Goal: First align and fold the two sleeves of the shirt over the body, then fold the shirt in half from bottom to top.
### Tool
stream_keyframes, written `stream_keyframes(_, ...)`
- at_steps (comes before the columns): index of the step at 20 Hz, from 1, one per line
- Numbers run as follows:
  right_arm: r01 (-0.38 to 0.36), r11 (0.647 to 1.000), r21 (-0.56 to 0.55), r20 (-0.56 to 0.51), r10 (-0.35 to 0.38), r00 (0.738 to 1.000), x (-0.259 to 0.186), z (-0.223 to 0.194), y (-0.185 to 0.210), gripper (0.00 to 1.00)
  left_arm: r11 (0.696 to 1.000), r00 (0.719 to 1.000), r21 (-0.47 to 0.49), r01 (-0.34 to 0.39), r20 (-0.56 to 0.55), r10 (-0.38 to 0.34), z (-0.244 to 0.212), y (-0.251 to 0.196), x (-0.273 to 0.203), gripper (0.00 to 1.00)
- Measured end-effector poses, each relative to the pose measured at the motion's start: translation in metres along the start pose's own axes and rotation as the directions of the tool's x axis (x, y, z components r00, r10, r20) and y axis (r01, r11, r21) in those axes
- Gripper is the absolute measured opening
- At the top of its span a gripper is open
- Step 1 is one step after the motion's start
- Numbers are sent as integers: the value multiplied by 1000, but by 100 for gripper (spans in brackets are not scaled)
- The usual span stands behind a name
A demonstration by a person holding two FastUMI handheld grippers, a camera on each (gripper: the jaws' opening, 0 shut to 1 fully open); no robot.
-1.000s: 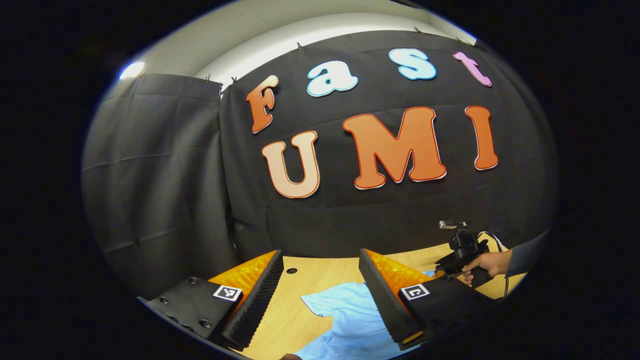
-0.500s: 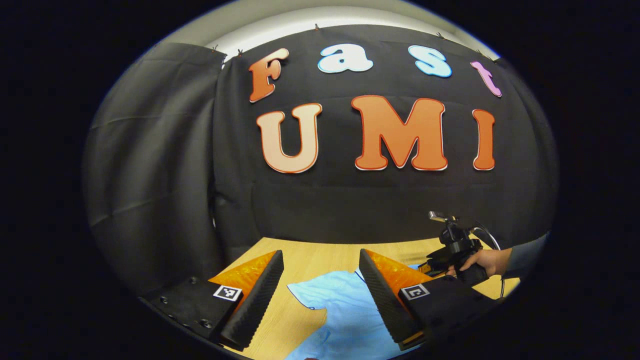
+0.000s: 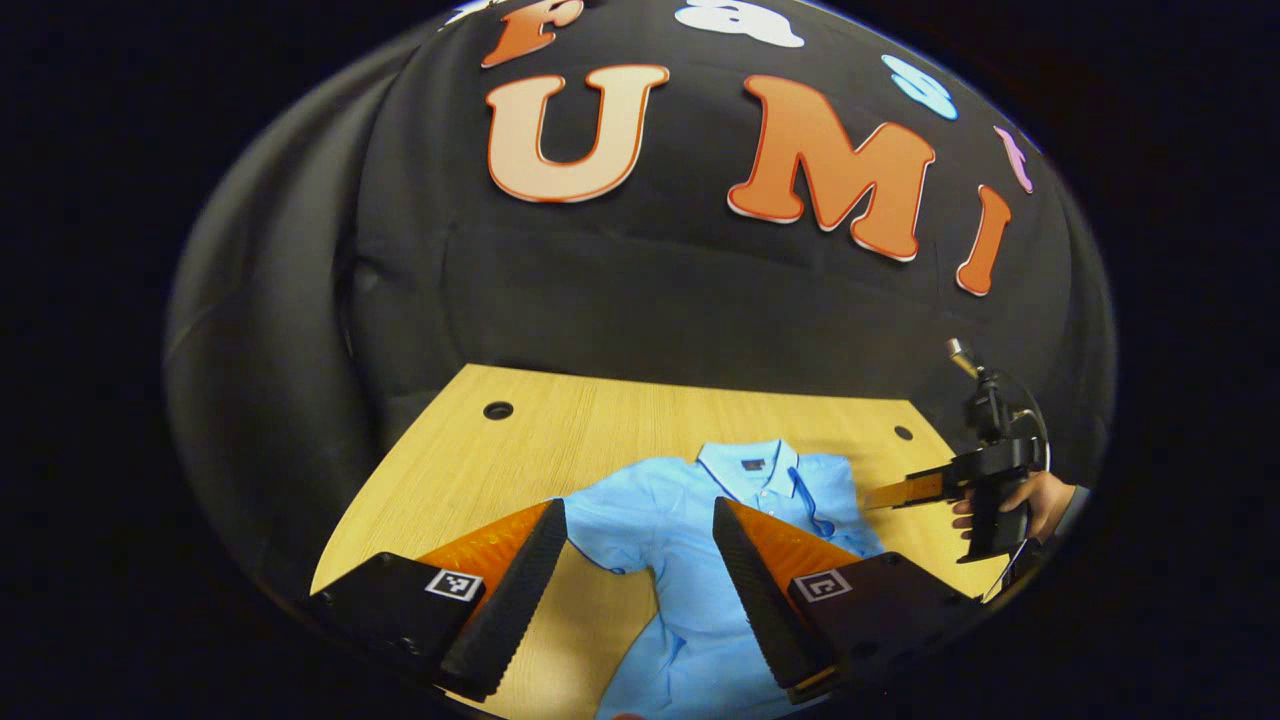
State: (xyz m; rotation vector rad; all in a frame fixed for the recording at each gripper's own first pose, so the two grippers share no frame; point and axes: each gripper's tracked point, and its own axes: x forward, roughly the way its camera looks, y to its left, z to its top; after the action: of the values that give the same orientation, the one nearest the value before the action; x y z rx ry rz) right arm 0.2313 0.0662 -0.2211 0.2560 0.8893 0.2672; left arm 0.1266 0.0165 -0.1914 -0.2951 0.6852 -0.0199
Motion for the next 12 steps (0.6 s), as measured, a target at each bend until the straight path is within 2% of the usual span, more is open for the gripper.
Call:
stream_keyframes(4,19,1000,12,66,-19,998,-24,-17,-9,88,998,985,-39,47,-164,-53,-29,10,47,97)
stream_keyframes(7,61,998,27,114,-63,991,-38,-35,-22,93,997,963,-78,25,-264,-45,-58,30,88,96)
stream_keyframes(8,75,996,45,132,-80,988,-44,-39,-26,93,995,954,-96,19,-298,-47,-65,35,101,99)
stream_keyframes(9,82,995,64,144,-91,985,-50,-44,-31,93,993,942,-120,16,-332,-56,-72,37,112,97)
stream_keyframes(12,95,990,106,166,-112,980,-61,-57,-41,93,980,893,-199,-1,-441,-88,-97,39,137,99)
